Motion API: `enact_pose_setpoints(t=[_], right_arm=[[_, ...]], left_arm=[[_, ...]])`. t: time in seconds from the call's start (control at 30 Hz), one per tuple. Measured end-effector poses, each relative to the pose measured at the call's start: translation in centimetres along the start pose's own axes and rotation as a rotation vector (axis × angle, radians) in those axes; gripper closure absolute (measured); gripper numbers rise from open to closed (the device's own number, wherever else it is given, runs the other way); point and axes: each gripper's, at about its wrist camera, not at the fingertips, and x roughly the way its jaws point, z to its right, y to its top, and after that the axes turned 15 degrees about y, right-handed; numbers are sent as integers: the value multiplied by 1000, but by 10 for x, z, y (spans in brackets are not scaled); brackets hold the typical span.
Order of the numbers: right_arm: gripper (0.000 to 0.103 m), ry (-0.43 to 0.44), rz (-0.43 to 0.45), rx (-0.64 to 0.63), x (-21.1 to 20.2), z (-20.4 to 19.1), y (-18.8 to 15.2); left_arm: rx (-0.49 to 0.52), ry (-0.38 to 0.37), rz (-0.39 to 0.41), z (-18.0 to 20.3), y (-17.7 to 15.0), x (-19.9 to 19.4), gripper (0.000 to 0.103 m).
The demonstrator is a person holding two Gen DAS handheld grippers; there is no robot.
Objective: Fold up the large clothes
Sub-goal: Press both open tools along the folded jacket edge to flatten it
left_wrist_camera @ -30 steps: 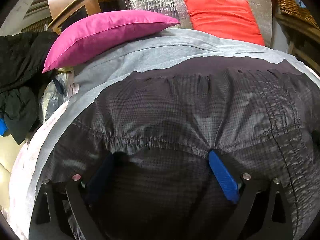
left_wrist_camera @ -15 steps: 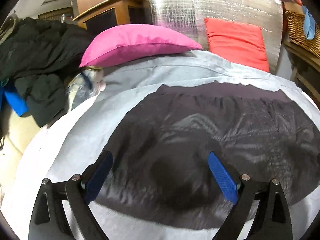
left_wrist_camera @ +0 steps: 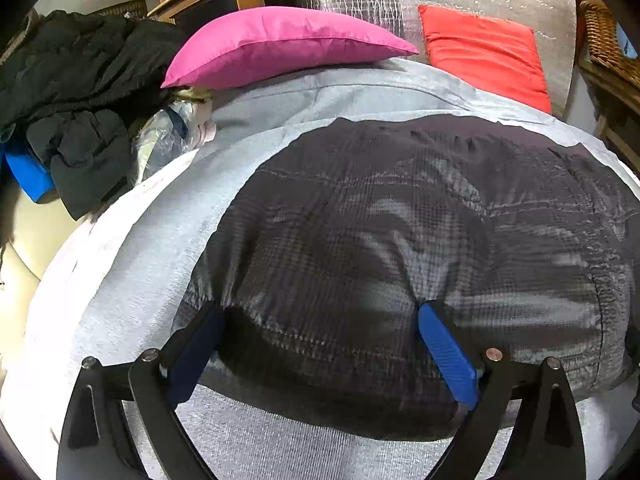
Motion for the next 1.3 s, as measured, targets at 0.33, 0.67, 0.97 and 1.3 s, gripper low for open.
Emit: enact_pose_setpoints(t=[0.33, 0.67, 0.97, 1.3], right_arm=[[1, 25, -56, 35, -10, 8, 13], [0, 21, -55, 162, -13, 52, -6], [0, 58, 15, 160, -45, 59, 11], [0, 134, -61, 249, -21, 88, 14]], left_arm=[[6, -37, -40, -16, 10, -6, 2], [93, -85, -42, 4, -14, -13, 1], [43, -71, 27, -3, -5, -38, 2], [84, -104, -8, -3, -17, -24, 1]])
